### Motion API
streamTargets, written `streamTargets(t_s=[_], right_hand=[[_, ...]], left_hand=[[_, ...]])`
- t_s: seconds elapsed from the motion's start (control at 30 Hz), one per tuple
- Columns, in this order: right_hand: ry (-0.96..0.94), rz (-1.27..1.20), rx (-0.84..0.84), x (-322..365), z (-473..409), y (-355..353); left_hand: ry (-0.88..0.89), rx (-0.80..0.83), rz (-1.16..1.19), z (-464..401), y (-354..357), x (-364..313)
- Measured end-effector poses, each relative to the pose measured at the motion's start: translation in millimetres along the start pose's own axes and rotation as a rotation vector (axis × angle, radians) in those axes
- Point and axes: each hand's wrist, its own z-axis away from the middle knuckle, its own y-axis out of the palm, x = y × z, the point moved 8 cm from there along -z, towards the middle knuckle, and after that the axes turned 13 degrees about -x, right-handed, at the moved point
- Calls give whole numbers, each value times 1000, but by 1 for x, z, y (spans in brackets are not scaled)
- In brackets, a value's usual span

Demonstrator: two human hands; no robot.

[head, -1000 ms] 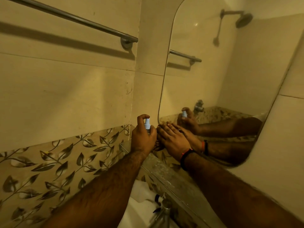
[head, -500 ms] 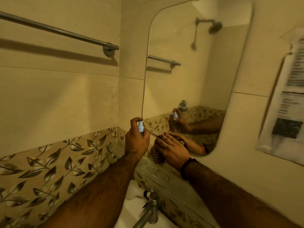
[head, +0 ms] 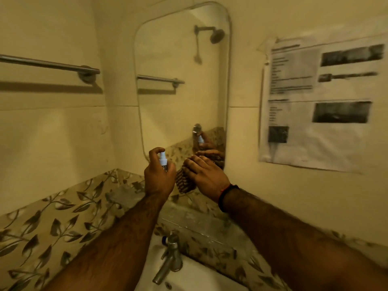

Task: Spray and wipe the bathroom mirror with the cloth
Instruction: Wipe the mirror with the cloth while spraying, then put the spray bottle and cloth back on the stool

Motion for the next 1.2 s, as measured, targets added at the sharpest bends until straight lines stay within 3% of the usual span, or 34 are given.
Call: streamTargets(t_s=[0.47,0.8,1.0,1.2], right_hand=[[187,262,-38,-95,121,-144],[340,502,38,-157,228,-254],[450,528,31,-158,287,-280],[571,434,120,-125,343,-247]], left_hand=[[83,209,345,106,87,-155],[118,377,540,192,117,-263],[113,460,591,242,121,-279],[120,554,520,305,116,-237]])
